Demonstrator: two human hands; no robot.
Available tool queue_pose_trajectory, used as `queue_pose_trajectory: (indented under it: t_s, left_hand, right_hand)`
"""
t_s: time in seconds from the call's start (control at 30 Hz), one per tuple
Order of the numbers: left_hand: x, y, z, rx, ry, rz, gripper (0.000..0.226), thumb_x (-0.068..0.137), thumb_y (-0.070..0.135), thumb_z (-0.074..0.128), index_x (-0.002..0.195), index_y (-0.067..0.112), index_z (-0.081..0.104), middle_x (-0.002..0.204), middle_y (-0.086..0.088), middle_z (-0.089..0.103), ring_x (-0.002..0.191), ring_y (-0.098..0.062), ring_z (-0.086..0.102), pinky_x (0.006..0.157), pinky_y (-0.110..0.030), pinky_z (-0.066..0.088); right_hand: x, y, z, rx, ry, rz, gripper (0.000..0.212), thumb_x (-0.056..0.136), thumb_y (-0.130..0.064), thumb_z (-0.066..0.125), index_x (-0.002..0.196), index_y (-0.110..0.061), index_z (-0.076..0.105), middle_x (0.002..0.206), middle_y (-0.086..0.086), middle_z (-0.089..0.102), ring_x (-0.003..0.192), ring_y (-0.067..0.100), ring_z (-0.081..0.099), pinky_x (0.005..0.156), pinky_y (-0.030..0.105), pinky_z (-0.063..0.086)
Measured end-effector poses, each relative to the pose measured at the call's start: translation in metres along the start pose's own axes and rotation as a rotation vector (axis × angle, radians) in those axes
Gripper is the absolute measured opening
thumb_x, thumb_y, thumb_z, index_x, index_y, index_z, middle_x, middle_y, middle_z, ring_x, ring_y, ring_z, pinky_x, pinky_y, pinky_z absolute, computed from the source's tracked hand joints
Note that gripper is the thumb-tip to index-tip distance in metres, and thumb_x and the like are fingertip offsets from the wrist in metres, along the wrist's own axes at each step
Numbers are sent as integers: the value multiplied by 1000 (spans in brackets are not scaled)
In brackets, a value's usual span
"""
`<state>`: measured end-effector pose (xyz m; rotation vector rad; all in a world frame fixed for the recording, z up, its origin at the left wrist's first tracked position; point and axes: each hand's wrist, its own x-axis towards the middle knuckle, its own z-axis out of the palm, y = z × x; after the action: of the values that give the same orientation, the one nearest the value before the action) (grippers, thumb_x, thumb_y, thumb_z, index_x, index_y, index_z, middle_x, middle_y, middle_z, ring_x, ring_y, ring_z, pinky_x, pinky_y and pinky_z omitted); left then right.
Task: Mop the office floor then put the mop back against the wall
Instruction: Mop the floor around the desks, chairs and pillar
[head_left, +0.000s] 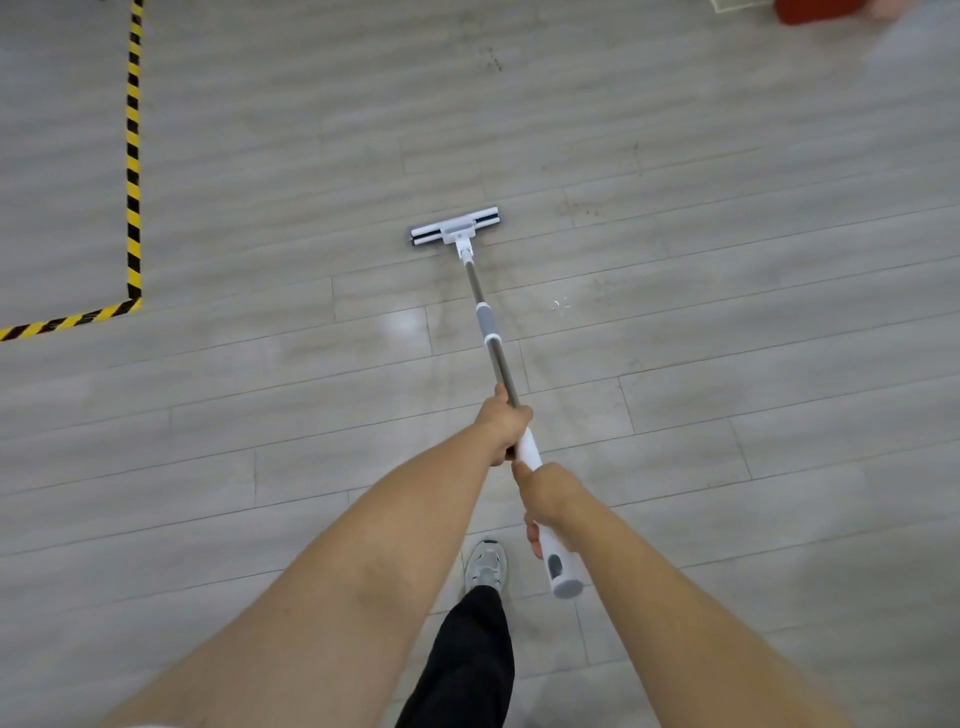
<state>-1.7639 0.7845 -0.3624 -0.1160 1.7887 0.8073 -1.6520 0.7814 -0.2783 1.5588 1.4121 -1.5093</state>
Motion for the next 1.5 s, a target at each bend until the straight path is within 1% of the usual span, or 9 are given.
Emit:
queue_pose_trajectory:
  t_s: [0.17, 0.4, 0.57, 0.73, 0.9, 0.97, 1.17, 1.33, 1.5]
  left_hand:
    - [-12, -14, 2, 36, 4, -14, 74, 100, 19, 51, 159, 40, 12, 121, -5, 55, 102, -29, 59, 71, -38, 56]
    - [-65, -54, 31, 36, -10, 3, 57, 99, 16, 52, 151, 27, 31, 122, -10, 56, 106, -32, 59, 78, -43, 57]
    - [-123, -133, 79, 45, -21, 18, 44, 97, 14, 52, 139, 21, 39, 117, -11, 57, 106, -34, 60, 73, -43, 58]
    - [-204, -242, 138, 57, -47, 11, 44, 96, 15, 52, 138, 22, 39, 114, -9, 57, 101, -30, 61, 60, -36, 55]
    - [-281, -319, 186, 38, -93, -4, 45, 98, 15, 53, 139, 21, 37, 117, -11, 57, 97, -27, 61, 64, -37, 57]
    - [-305, -332, 198, 49, -112, -25, 47, 99, 18, 55, 141, 21, 35, 116, -10, 58, 103, -29, 63, 65, -37, 58]
    - [-334, -335, 219, 49, -130, -7, 30, 98, 15, 58, 126, 6, 49, 108, -14, 63, 93, -28, 66, 69, -39, 60]
    - [-324, -330, 226, -10, -113, -37, 6, 97, 7, 56, 101, 4, 59, 91, -12, 63, 81, -26, 65, 71, -37, 61]
    - [-295, -313, 220, -119, -122, -113, 14, 99, 10, 52, 96, 1, 63, 83, -14, 68, 77, -28, 69, 71, -39, 62]
  right_hand:
    - [-11, 16, 6, -16, -4, 5, 43, 107, -44, 35, 93, -6, 51, 67, 10, 57, 47, 21, 54, 67, 40, 55]
    - [-54, 75, 4, 25, -19, 21, 45, 106, -45, 34, 93, -6, 50, 60, 11, 57, 68, 29, 57, 91, 47, 55]
    - [-98, 177, 9, -8, -39, 0, 44, 104, -48, 33, 92, -9, 50, 65, 11, 60, 73, 29, 58, 98, 48, 56]
    - [-154, 313, 20, 18, -46, 59, 43, 102, -49, 36, 100, -9, 53, 66, 10, 59, 64, 27, 55, 73, 41, 56]
    - [-206, 417, 26, 1, -26, 110, 48, 99, -52, 38, 100, -8, 57, 65, 9, 60, 68, 26, 56, 94, 44, 57]
    - [-222, 439, 19, 0, -12, 130, 49, 99, -53, 40, 97, -7, 58, 65, 8, 60, 67, 25, 55, 91, 40, 58]
    - [-250, 463, -4, 26, -2, 124, 24, 102, -39, 46, 99, -15, 49, 70, 7, 56, 53, 19, 51, 58, 31, 48]
    - [-234, 454, -8, -49, 51, 141, 32, 99, -19, 47, 128, -7, 50, 82, 13, 62, 61, 23, 57, 57, 31, 51]
    - [-199, 419, -15, -109, 82, 125, 37, 98, -16, 43, 134, -10, 50, 78, 15, 62, 55, 23, 54, 54, 29, 48]
